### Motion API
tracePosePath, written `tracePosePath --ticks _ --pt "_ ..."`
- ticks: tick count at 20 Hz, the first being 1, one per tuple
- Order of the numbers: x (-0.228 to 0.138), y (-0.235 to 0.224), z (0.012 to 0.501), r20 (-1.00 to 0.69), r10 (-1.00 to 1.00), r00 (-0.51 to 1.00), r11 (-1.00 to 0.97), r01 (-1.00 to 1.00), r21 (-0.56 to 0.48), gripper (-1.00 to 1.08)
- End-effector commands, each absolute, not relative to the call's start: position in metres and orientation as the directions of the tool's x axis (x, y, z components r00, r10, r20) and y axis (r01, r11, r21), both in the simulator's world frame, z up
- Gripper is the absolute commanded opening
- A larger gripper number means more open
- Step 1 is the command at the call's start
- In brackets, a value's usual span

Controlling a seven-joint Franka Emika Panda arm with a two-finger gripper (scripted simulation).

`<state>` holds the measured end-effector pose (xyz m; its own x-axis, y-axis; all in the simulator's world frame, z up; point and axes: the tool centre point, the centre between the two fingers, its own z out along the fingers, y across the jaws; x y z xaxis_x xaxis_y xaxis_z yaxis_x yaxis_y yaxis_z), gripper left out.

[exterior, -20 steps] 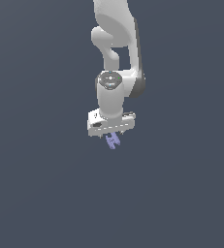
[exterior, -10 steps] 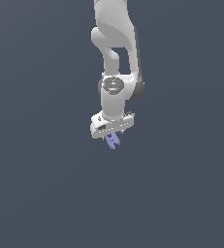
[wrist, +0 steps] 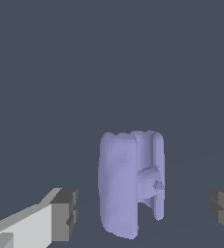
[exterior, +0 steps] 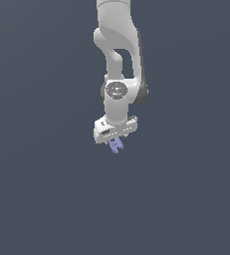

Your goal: Pick up the object and move it to a goal position.

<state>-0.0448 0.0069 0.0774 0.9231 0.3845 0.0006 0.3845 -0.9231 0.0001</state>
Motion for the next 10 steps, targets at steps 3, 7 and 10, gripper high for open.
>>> tracePosePath --ticks 3,7,10 --pt "-0.046 0.007 0.058 0.0 0.387 0.922 -0.922 0.387 0.0 1.0" --pt "-0.046 0.007 0.041 0.0 0.388 0.922 -0.922 0.388 0.0 1.0" --pt "-0.046 0.007 0.035 0.0 0.389 0.921 -0.921 0.389 0.0 1.0"
